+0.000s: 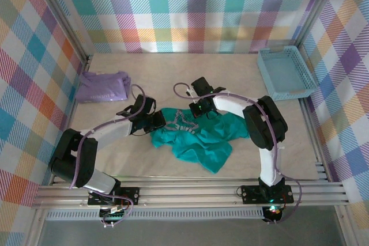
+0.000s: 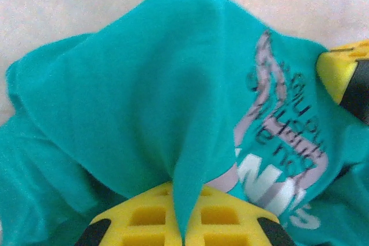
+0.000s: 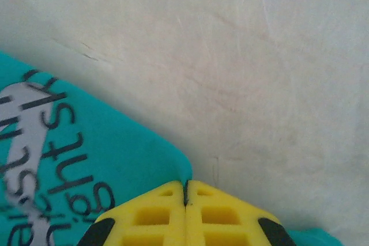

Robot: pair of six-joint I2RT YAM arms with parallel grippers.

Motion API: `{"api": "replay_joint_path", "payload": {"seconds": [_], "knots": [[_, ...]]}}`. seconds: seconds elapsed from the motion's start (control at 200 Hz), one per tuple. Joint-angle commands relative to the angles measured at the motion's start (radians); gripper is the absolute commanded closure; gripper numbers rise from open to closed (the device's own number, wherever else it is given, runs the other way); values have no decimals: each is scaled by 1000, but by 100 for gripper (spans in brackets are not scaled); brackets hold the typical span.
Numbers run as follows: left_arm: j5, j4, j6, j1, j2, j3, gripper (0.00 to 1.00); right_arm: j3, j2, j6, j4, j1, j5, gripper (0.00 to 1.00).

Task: Fold the inside-out t-shirt

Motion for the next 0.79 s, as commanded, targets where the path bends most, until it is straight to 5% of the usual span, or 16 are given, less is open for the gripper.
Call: {"api": "replay_joint_path", "payload": {"seconds": [0.0,0.135,0.355,0.565,0.66,0.79], "knots": [[-32,84,58,5,-101,116,100,28,-195,-47,60,-31,-35,100],[-44,175,169,-41,-248,194,100,-85,-456,-69,174,-79,-42,100],[-43,82,400,-241,-364,158,95,-382,-797,-63,187,-93,62,97],[33,-33,465,-420,-322,-2,53,-683,-999,113,67,-92,134,59],[41,-53,433,-425,-317,-13,44,-742,-1074,133,81,-91,60,54],[-126,-61,332,-373,-326,-4,32,-759,-1038,178,195,-74,-133,51]]}}
